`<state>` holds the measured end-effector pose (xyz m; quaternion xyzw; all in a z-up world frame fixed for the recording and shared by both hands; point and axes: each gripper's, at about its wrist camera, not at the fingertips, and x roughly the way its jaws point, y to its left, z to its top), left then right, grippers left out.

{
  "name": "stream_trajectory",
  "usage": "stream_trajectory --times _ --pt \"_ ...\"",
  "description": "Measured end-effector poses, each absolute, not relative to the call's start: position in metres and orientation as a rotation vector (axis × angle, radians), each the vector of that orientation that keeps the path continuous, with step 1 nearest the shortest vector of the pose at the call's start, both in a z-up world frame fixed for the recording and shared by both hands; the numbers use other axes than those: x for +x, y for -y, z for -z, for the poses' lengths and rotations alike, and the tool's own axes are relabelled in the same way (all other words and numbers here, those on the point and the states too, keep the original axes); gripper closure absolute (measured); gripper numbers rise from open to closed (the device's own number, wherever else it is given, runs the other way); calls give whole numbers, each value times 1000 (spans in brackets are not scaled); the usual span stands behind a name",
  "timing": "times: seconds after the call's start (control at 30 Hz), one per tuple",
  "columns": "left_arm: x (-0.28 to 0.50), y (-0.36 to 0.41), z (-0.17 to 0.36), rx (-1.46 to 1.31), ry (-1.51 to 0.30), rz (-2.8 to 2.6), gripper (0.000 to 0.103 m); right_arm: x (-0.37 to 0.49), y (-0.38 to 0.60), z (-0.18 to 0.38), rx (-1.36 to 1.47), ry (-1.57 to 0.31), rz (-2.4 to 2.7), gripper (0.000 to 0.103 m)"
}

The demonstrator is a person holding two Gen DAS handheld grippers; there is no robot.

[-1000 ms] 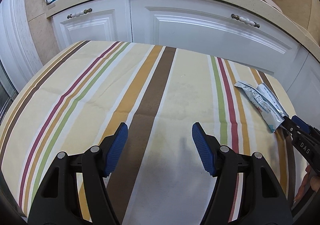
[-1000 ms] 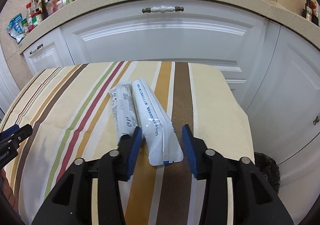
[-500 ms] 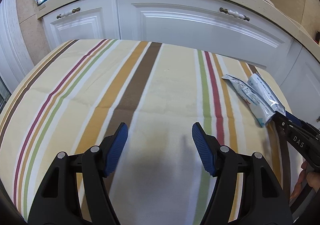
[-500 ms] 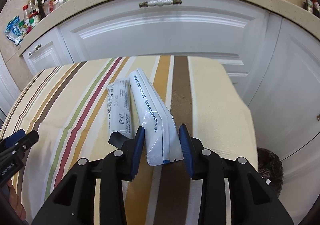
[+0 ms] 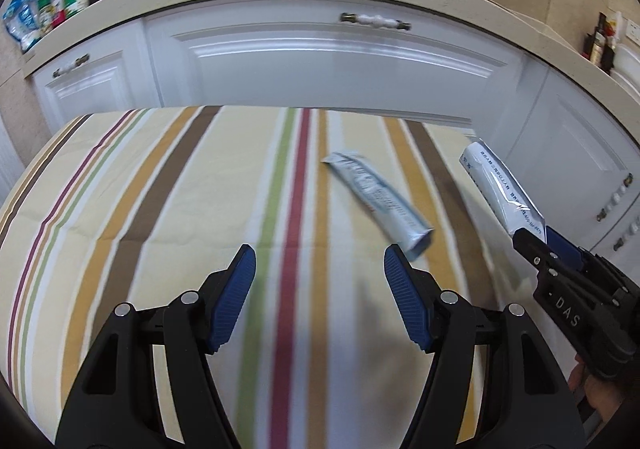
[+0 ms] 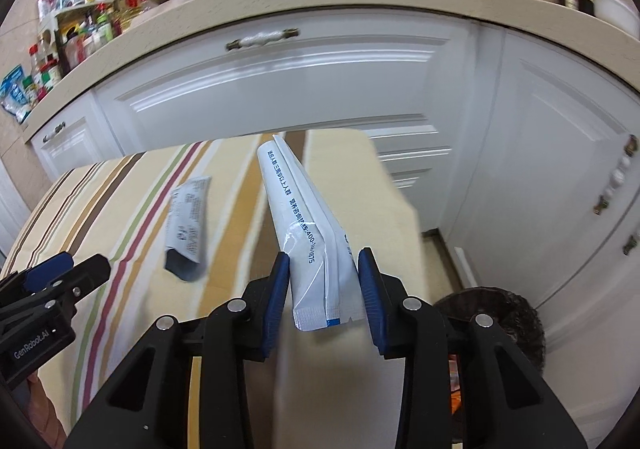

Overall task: Collect trash
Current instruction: 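Grasp the grey-white printed packet with the left gripper, then carry both packets over the black bin and open both grippers to drop them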

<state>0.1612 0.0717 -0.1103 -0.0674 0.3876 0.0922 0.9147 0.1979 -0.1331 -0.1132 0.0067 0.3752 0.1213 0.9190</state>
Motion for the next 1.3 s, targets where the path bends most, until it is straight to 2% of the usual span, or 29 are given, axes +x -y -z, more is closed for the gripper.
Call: stream_trajectory --times 0.1,0.53,0.73,0.83,0.93,1.0,1.3 --pt "168 -54 108 -122 -786 -168 32 196 150 111 32 -760 -225 67" --pt "205 -17 126 -81 -806 -203 32 189 202 116 97 -748 -171 67" --pt "216 -21 134 -71 -829 -215 55 189 211 119 108 -751 -164 67" --pt "218 -23 139 -80 -845 -203 77 189 212 120 108 -751 -165 67" --pt "217 -24 139 -77 -844 -189 83 189 210 120 107 -751 -167 67" --pt "215 -25 138 -73 -837 -183 92 188 210 120 108 -749 -166 67" --pt "200 -30 133 -55 -828 -171 97 180 209 113 110 -733 -161 67"
